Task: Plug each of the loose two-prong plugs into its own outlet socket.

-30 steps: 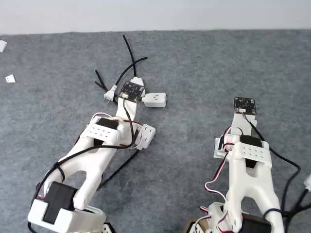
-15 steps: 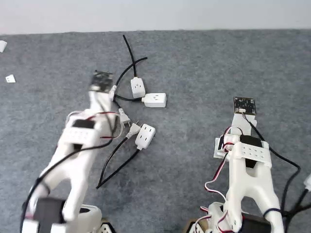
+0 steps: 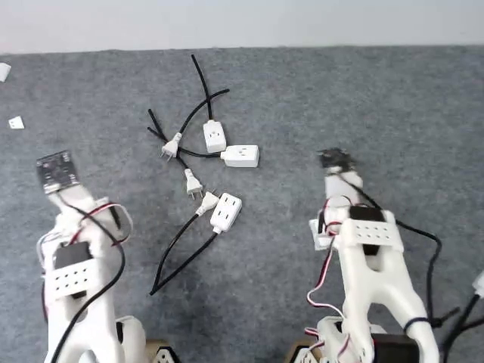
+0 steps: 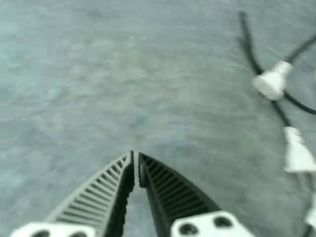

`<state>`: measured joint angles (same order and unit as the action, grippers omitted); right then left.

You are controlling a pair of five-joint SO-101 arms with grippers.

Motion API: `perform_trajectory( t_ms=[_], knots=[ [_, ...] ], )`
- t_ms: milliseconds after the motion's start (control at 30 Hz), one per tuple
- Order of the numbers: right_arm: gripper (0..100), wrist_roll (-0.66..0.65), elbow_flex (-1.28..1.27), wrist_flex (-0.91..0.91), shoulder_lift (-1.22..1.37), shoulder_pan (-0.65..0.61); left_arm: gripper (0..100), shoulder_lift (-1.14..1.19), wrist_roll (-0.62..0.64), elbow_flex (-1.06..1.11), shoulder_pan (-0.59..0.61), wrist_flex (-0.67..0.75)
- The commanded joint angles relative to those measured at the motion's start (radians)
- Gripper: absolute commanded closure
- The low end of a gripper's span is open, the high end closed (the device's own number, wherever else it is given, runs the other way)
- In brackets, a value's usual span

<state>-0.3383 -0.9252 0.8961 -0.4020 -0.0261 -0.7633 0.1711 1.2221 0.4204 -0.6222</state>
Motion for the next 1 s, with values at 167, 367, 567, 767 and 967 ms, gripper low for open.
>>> perform_trajectory(
  t_ms=[167, 367, 567, 767, 967],
  knots=[
    [96.3, -0.354, 0.250, 0.142, 0.002, -0.303, 86, 0.023, 0.017, -0.016, 0.060, 0.034],
    [81.6, -0.520, 0.390, 0.291, 0.071, -0.495, 82, 0.028, 0.041, -0.008, 0.068, 0.092],
    [78.7, -0.562, 0.697, 0.414, 0.358, -0.579, 82, 0.028, 0.167, -0.008, 0.133, 0.152],
    [78.7, -0.551, 0.950, 0.414, 0.650, -0.633, 82, 0.028, 0.226, -0.008, 0.176, 0.189],
    [81.4, -0.511, 1.115, 0.414, 0.823, -0.676, 82, 0.029, 0.226, -0.007, 0.181, 0.198]
  ],
)
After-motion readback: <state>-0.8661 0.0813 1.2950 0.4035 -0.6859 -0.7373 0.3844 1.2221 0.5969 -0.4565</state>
